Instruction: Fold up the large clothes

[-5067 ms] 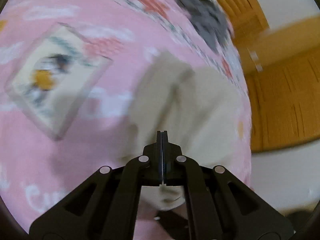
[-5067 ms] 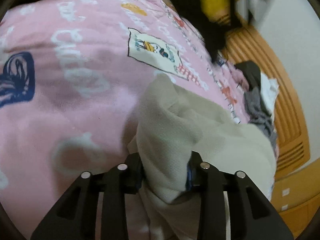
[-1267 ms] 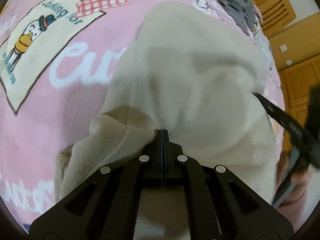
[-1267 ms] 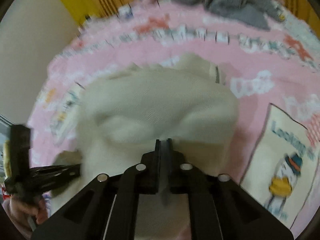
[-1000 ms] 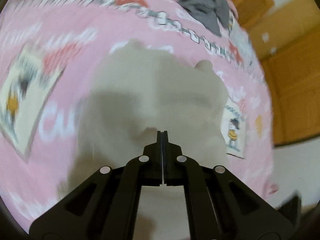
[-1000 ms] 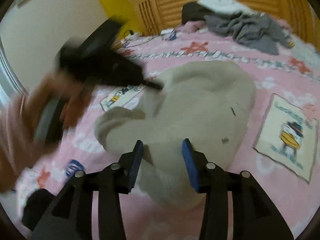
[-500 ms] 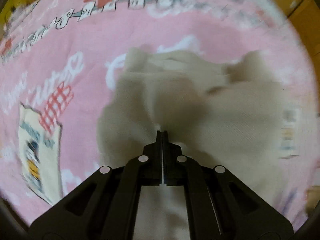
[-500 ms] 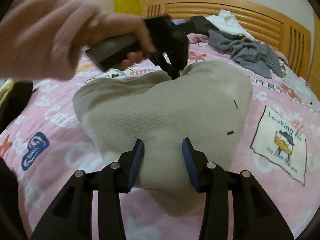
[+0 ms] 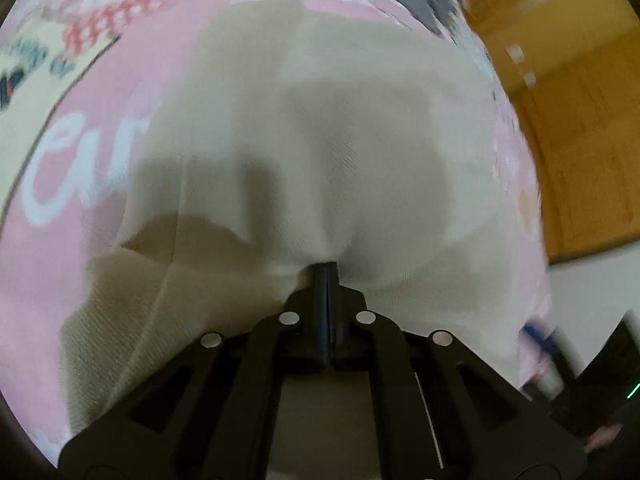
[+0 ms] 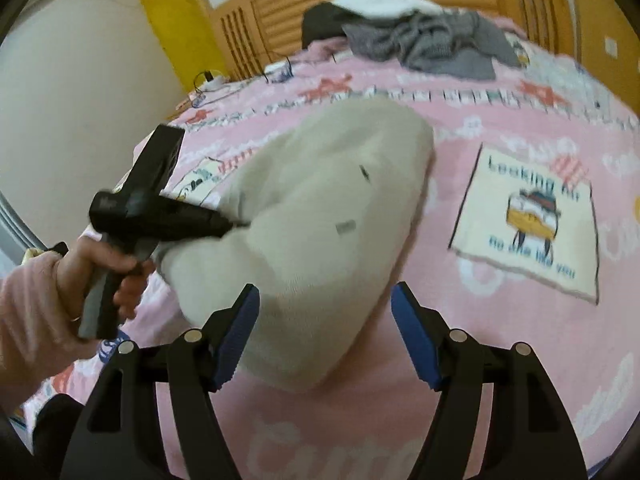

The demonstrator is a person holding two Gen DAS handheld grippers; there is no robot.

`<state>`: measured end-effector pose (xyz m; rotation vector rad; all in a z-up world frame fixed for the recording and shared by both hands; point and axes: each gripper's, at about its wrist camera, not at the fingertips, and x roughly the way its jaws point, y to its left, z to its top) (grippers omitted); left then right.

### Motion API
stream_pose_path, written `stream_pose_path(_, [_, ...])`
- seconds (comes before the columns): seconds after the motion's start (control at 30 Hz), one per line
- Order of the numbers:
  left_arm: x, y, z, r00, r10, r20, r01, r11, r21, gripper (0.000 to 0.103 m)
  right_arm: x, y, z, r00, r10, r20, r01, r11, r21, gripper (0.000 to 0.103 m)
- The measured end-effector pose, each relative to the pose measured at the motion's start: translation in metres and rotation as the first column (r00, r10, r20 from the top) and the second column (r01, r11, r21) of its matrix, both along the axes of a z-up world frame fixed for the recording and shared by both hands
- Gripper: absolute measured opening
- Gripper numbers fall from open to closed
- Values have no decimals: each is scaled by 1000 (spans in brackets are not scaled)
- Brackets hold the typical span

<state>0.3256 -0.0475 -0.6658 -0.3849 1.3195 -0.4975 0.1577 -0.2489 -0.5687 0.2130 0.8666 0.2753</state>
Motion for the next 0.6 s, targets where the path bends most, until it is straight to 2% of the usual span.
stream_pose_path(0.03, [-2, -3, 6, 1000, 8, -11, -8, 1000, 14, 3, -2, -3, -2, 1000, -13, -8, 13, 1000, 14, 66])
stream_pose_path(0.13, [-16, -11, 29, 994, -77, 82, 68, 991, 111, 3, 1, -17, -5, 997, -52, -48, 56, 995, 80, 67])
stream_pose_path(0.17, [-22, -12, 43, 987, -103, 126, 83, 984, 155, 3, 2, -23, -7, 996, -68, -61, 74, 992, 99, 71])
stream_pose_path(0.23, [-19, -4, 60, 979, -104, 177, 72, 981, 178, 3, 9, -35, -11, 990, -86, -108, 101, 985, 142, 82])
stream_pose_path(0.27, [-15, 2, 64, 979, -87, 184, 53, 982, 180, 12, 16, -40, -18, 984, -81, -158, 110, 977, 180, 87])
stream_pose_path(0.33, [2, 11, 68, 987, -70, 147, 47, 987, 156, 69, 28, -52, -34, 961, -76, -265, 153, 946, 285, 87])
stream_pose_path(0.37, [7, 18, 70, 987, -67, 145, 41, 984, 176, 97, 33, -57, -42, 948, -75, -309, 180, 928, 327, 87])
stream_pose_path(0.4, [10, 23, 72, 984, -63, 164, 29, 979, 202, 97, 40, -63, -53, 931, -66, -360, 213, 898, 386, 87])
stream_pose_path(0.47, [17, 36, 74, 985, -64, 161, 28, 975, 220, 97, 49, -70, -65, 914, -61, -400, 255, 854, 453, 88])
stream_pose_path(0.53, [31, 51, 61, 996, -47, 72, 36, 989, 147, 97, 59, -73, -74, 907, -43, -419, 268, 825, 497, 90])
stream_pose_path(0.6, [45, 57, 41, 999, -16, -43, 18, 998, 52, 97, 68, -74, -76, 909, -34, -415, 265, 817, 512, 93])
